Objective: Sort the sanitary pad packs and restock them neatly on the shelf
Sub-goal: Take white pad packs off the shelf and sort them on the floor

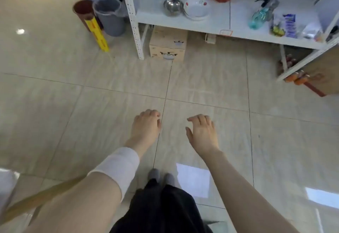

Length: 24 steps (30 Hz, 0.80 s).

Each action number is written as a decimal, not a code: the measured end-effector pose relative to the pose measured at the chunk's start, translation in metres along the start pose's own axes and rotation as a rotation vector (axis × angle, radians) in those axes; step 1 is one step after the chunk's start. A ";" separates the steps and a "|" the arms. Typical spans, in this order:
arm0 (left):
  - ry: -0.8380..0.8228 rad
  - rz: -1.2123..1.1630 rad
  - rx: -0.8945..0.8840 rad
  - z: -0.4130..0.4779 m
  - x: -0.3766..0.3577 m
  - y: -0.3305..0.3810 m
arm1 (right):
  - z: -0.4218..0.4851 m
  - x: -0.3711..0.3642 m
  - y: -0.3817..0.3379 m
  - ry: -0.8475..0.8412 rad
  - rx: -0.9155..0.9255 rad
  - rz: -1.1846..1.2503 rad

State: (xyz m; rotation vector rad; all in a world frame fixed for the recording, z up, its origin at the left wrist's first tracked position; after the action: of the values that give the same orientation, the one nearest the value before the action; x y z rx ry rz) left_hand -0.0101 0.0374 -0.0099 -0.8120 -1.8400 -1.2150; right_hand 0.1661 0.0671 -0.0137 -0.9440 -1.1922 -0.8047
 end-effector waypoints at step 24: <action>-0.104 0.166 -0.195 0.221 0.076 -0.004 | 0.218 -0.021 -0.003 -0.091 -0.091 -0.107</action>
State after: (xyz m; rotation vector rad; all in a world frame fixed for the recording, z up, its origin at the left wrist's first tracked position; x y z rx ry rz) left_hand -0.1072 0.2495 -0.0013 -1.1326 -1.7145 -1.2781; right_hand 0.0738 0.2662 -0.0113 -1.0071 -1.3028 -0.9160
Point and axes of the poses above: each hand's wrist, its own z-axis towards the middle knuckle, its own x-axis out of the back of the hand, y = z × x, the point moved 4 cm from there along z, towards the middle knuckle, and after that the axes turned 8 degrees about -z, right-handed, at the moved point
